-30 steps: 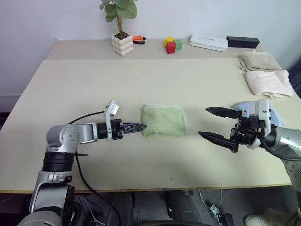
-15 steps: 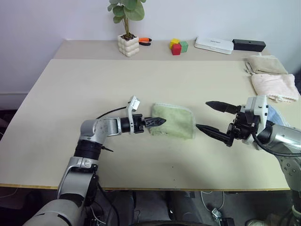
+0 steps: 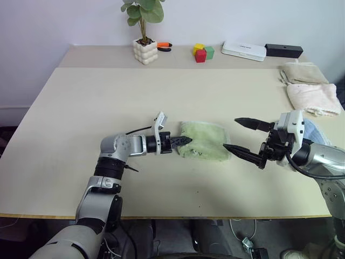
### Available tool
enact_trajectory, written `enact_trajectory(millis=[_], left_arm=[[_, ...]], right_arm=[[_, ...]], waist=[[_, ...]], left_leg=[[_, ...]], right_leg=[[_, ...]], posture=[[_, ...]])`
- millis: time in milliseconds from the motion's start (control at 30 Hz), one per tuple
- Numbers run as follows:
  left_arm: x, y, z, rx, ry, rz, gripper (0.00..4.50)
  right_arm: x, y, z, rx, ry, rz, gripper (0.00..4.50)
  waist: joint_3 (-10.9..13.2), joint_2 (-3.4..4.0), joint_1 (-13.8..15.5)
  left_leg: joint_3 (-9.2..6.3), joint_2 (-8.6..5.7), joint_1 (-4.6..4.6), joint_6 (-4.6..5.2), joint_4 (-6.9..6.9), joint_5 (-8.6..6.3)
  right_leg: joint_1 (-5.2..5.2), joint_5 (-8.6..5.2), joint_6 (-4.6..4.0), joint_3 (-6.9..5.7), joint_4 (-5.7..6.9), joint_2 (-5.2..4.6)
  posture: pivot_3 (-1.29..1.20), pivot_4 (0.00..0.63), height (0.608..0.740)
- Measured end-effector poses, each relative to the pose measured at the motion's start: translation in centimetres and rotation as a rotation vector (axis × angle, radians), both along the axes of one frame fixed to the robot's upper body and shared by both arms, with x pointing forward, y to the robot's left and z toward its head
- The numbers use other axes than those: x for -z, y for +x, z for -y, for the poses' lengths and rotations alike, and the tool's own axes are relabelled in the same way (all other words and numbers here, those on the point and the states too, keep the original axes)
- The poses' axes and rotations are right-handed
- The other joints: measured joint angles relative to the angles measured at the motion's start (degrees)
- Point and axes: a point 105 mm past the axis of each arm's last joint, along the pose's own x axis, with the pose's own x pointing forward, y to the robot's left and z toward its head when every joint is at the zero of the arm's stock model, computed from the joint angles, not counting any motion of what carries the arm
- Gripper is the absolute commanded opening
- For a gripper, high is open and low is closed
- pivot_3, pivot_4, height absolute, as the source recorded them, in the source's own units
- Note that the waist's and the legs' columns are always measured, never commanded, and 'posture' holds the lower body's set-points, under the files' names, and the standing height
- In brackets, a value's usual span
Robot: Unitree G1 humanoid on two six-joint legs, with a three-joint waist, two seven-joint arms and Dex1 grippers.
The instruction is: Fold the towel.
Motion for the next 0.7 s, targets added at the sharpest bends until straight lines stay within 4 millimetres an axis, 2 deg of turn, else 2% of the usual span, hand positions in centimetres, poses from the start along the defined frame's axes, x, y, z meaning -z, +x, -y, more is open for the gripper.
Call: enact_trajectory(millis=[67,167,267,400,567,700], left_arm=[[-0.3,1.4,-2.1,-0.128,0.007,0.035,0.06],[-0.8,3.4,-6.9,-0.364,0.023,0.080,0.06],[-2.0,4.6,-11.3,-0.601,0.006,0.127,0.06],[-2.8,4.4,-15.8,-0.860,0.009,0.170,0.06],[-1.8,3.3,-19.9,-1.136,0.022,0.148,0.06],[-2.0,2.2,-23.2,-1.351,-0.072,0.102,0.06]], right_arm=[[-0.1,0.1,0.2,0.004,0.011,-0.003,4.50],[-0.7,0.2,0.3,0.006,0.025,0.015,4.50],[-1.2,0.4,-0.1,-0.012,0.047,0.034,4.50],[-1.8,0.5,-0.9,-0.057,0.079,0.052,4.50],[-2.1,0.8,-2.0,-0.124,0.092,0.062,4.50],[-1.8,1.4,-2.4,-0.141,0.092,0.054,4.50]], waist=[[0.0,-0.01,-0.5],[0.0,-0.01,-1.1],[0.1,-0.06,-1.2],[0.1,-0.06,-1.0],[0.1,-0.10,-0.1],[0.1,-0.10,0.2]], left_leg=[[0.01,0.04,0.00,0.00,-0.01,0.00],[-0.01,0.05,-0.01,0.00,-0.03,0.00],[-0.01,0.04,-0.06,-0.01,-0.02,0.00],[0.00,0.04,-0.06,-0.01,-0.01,0.00],[0.01,0.03,-0.06,-0.02,0.01,0.01],[0.02,0.03,-0.08,-0.02,0.01,0.01]], right_leg=[[-0.08,0.03,-0.03,0.03,0.06,0.05],[-0.12,0.03,-0.03,0.02,0.12,0.05],[-0.13,0.04,0.00,0.02,0.10,0.02],[-0.11,0.05,0.03,0.02,0.07,0.00],[-0.11,0.07,0.04,0.02,0.05,0.01],[-0.10,0.07,0.05,0.03,0.04,0.00]], posture=[[0.00,0.150,0.740],[0.00,0.150,0.740],[0.00,0.150,0.740],[0.00,0.150,0.740],[0.00,0.150,0.740],[0.00,0.150,0.740]])
